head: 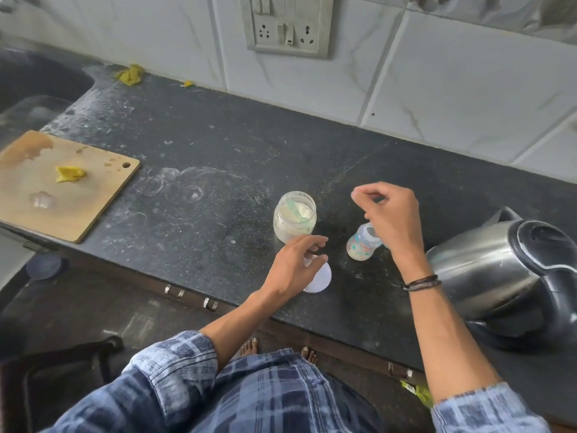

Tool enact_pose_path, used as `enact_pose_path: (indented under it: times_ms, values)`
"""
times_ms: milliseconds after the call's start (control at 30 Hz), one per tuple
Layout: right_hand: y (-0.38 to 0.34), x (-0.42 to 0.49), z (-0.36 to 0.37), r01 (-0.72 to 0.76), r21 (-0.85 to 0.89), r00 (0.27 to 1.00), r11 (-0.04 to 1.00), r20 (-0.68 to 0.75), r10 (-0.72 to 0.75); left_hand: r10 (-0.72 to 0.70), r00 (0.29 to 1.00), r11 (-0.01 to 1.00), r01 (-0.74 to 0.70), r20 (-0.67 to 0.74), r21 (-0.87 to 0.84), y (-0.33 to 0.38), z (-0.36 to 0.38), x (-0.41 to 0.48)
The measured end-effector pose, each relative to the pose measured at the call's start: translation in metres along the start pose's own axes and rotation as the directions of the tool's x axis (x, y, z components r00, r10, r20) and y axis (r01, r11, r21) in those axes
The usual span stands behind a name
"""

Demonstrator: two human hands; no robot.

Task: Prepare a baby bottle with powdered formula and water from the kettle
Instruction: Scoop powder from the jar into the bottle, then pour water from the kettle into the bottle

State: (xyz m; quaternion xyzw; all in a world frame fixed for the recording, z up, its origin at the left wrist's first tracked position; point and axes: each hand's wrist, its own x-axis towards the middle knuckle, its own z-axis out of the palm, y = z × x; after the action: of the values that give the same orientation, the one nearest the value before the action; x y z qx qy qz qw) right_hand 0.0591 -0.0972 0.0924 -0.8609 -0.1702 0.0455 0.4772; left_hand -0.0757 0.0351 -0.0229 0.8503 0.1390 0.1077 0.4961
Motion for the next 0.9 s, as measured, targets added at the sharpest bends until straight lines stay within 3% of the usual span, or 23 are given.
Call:
enact_pose_path:
  times_ms: [367, 600, 900]
  values:
    - [0.043, -0.050, -0.057, -0.132, 0.080, 0.978, 0.988, -0.152, 0.143, 0.050, 0.991, 0.995, -0.039, 0.127, -0.093, 0.037, 0.053, 0.039]
    - [0.052, -0.084, -0.084, -0.121, 0.081, 0.954, 0.989, -0.264, 0.138, 0.046, 0.995, 0.996, -0.039, 0.083, -0.085, 0.055, 0.070, 0.055]
    - [0.046, -0.109, -0.115, -0.070, 0.126, 0.932, 0.990, -0.344, 0.110, 0.053, 0.994, 0.978, -0.033, 0.094, -0.206, 0.052, 0.065, 0.056]
